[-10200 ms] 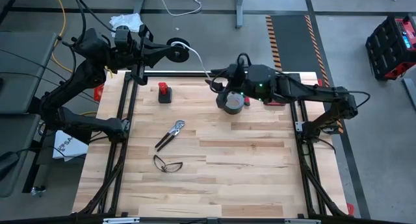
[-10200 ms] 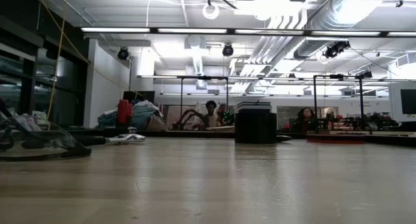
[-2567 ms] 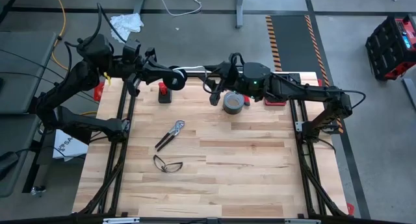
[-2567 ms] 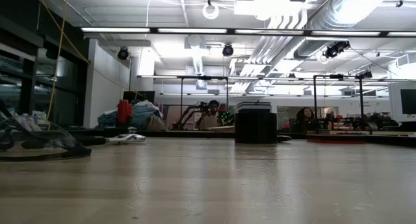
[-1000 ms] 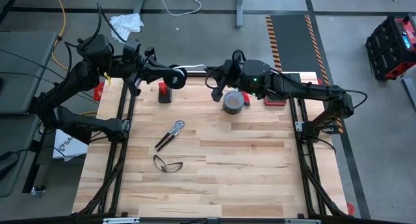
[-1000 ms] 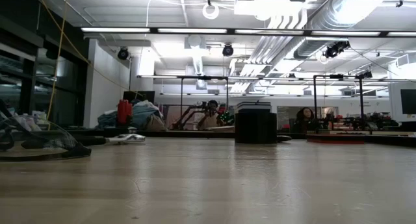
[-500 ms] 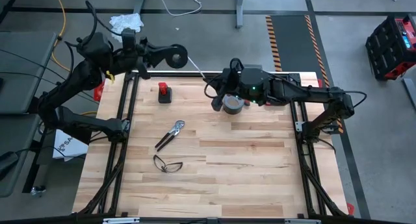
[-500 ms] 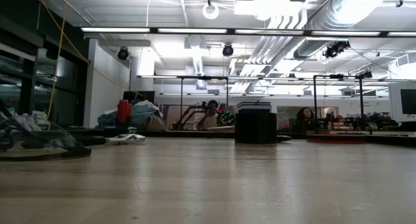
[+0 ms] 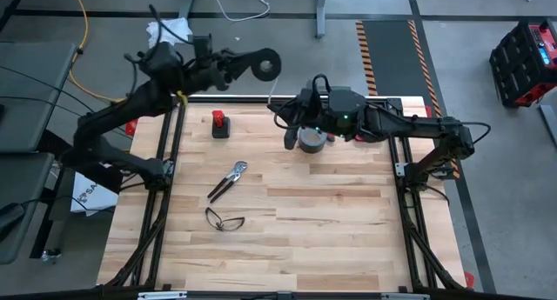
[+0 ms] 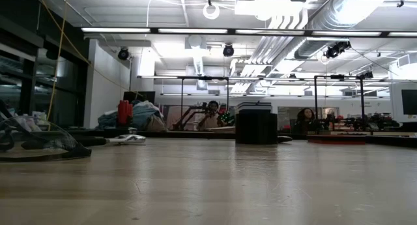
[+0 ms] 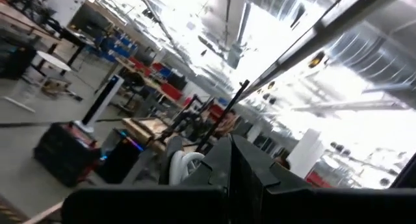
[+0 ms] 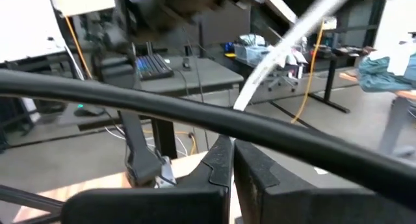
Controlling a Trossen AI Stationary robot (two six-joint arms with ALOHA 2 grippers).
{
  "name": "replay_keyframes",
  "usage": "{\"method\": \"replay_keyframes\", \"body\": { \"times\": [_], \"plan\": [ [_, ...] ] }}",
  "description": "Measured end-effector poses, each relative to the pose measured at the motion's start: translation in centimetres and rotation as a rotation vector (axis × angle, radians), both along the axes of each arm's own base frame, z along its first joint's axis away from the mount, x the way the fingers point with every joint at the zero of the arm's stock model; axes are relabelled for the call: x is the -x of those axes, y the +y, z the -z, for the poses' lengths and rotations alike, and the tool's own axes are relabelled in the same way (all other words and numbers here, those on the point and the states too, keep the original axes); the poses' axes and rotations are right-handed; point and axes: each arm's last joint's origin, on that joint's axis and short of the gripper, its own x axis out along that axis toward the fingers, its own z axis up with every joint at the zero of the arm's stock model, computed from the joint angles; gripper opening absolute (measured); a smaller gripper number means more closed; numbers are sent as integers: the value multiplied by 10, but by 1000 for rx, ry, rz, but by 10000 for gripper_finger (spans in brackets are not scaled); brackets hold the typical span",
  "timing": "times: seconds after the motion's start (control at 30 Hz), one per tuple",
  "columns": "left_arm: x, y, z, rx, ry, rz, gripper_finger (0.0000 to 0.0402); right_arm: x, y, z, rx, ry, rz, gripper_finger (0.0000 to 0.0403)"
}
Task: Coil cords
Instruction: Coil the white wire onto the black spool
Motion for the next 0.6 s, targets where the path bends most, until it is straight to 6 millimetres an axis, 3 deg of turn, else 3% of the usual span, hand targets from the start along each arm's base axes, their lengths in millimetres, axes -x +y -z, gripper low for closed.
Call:
{"method": "replay_keyframes", "body": {
  "times": [0.3,0.6],
  "plan": [
    [-36,10,13,245,-139,174,1,0,3,-6,7,-66,-10,0],
    [-52,-9,17,491,-189,359,1,0,6,-15,67,-141,-39,0]
  ]
}}
